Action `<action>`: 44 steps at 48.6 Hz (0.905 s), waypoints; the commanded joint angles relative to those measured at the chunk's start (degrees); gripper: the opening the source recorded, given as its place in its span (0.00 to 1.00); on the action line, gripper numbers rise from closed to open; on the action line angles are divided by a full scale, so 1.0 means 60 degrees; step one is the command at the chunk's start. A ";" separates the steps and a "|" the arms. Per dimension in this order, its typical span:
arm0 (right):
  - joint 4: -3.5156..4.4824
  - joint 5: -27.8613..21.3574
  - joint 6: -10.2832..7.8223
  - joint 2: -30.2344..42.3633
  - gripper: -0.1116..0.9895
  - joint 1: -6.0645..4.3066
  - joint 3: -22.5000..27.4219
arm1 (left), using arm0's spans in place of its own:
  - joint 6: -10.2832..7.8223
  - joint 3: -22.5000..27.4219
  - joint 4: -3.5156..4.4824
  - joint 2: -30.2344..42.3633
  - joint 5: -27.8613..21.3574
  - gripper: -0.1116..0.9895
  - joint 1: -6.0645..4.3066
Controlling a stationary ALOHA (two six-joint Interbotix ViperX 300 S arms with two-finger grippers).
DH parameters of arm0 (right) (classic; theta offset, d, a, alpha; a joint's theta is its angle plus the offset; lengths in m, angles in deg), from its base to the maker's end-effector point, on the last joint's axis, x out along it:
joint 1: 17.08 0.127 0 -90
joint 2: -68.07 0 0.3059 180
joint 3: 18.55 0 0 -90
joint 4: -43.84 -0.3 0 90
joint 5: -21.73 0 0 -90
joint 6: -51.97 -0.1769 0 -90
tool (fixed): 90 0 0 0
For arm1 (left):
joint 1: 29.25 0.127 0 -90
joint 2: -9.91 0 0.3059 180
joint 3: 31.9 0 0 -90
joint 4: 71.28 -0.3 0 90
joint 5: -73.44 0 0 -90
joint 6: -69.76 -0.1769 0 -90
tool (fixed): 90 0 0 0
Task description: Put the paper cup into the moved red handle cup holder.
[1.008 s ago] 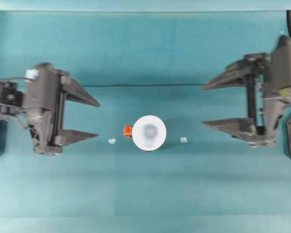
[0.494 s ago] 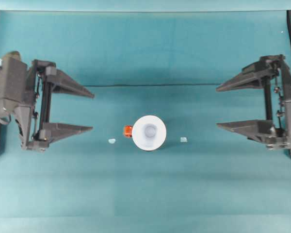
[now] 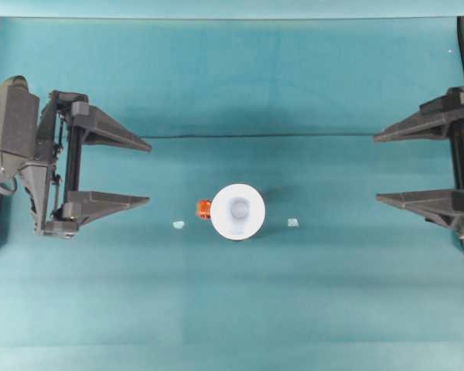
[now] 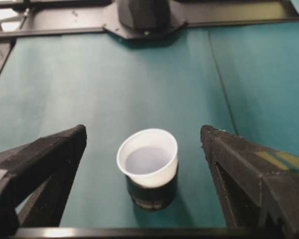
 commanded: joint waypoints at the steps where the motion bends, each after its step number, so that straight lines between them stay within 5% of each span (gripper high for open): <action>1: -0.0088 0.0044 -0.0073 -0.0059 0.89 0.0029 0.0029 | 0.0000 0.0117 -0.0029 -0.0044 0.0088 0.95 0.0015; 16: -0.0308 0.0029 -0.0249 -0.0483 0.89 0.0015 -0.0352 | 0.0073 0.0117 -0.0029 -0.0015 0.0059 0.95 0.0000; 26: -0.0308 0.0000 -0.0864 -0.0908 0.89 -0.0015 -0.0630 | 0.0073 0.0117 -0.0029 0.0000 0.0059 0.95 0.0000; 44: -0.0293 0.0000 -0.0894 -0.1157 0.89 -0.0015 -0.0967 | 0.0073 0.0117 -0.0029 -0.0015 0.0059 0.95 0.0015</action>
